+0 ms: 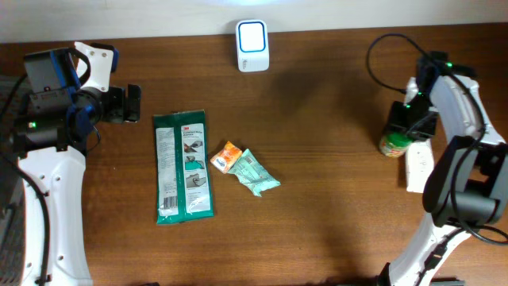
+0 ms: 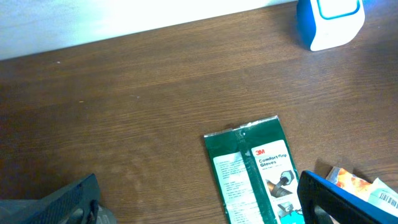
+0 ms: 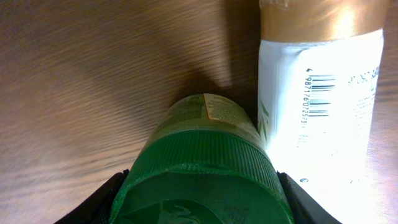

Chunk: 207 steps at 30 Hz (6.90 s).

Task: Scan the item barcode
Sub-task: 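Place the jar on the table right beside the tube, then raise the right gripper and move it back toward the center, then reach the right gripper down and grasp the light-green glove packet, then lift the light-green packet and hold it to the barcode scanner, then carry the packet right and set it beside the jar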

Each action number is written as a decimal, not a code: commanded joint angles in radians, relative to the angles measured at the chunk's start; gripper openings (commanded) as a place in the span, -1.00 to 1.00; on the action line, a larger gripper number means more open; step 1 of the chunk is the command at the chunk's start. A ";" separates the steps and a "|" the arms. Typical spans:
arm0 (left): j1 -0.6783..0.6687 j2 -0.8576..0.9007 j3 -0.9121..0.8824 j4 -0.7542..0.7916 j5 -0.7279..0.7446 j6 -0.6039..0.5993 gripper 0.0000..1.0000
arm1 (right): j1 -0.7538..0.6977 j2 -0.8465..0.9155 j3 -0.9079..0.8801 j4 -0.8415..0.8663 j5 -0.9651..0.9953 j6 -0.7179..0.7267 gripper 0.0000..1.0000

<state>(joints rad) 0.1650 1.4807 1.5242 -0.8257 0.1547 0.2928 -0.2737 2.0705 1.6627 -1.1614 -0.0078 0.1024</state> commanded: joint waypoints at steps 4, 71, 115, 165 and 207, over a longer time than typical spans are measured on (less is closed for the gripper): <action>0.004 -0.009 0.015 0.002 0.014 0.012 0.98 | -0.025 -0.003 -0.004 0.040 0.037 0.023 0.29; 0.004 -0.009 0.015 0.002 0.014 0.012 0.98 | 0.536 -0.200 0.395 -0.127 -0.251 0.063 0.97; 0.003 -0.009 0.015 0.002 0.014 0.012 0.98 | 0.668 -0.245 -0.258 0.178 -0.426 0.167 0.48; 0.003 -0.009 0.015 0.002 0.014 0.012 0.98 | 0.700 -0.010 0.625 0.078 0.345 0.064 -0.92; 0.003 -0.009 0.015 0.002 0.014 0.012 0.98 | 0.531 -0.072 0.602 -0.377 0.019 0.064 -0.91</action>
<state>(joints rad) 0.1650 1.4811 1.5272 -0.8253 0.1581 0.2932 0.3267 1.9598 2.2925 -1.4429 0.0944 0.0887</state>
